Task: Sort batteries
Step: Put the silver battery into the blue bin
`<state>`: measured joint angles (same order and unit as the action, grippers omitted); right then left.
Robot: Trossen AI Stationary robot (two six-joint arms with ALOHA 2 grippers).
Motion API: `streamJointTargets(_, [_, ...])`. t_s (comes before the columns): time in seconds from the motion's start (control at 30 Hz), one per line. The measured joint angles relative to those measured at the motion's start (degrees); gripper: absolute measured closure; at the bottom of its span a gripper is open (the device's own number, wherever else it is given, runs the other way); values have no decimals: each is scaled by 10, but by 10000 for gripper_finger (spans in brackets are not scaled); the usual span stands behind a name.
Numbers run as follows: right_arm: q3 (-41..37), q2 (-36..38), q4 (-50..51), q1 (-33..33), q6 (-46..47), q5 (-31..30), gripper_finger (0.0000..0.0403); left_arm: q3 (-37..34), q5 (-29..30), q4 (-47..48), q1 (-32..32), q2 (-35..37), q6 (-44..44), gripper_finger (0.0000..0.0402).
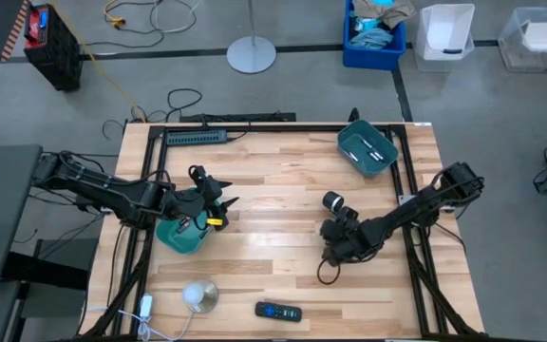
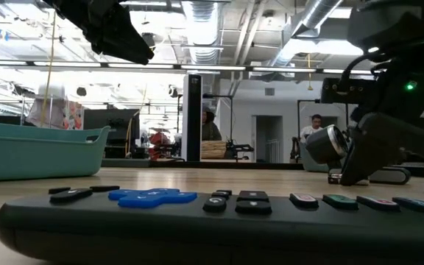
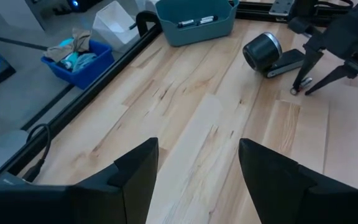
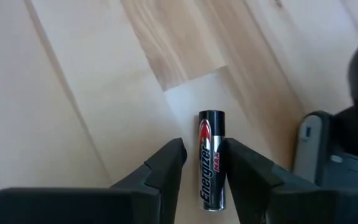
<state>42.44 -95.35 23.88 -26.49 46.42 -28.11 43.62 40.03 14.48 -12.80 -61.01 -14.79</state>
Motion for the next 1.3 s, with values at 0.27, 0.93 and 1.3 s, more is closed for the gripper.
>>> streamJointTargets(0.27, [0, 0, -24, 5, 0, 39, 267, 0, 0, 0, 0, 0, 0, 184])
streamJointTargets(0.93, [0, -1, -35, 4, -21, 48, 328, 0, 0, -2, 0, 0, -7, 184])
streamJointTargets(1.3, [0, -1, -55, 3, -47, 53, 353, 0, 0, -2, 0, 0, -7, 184])
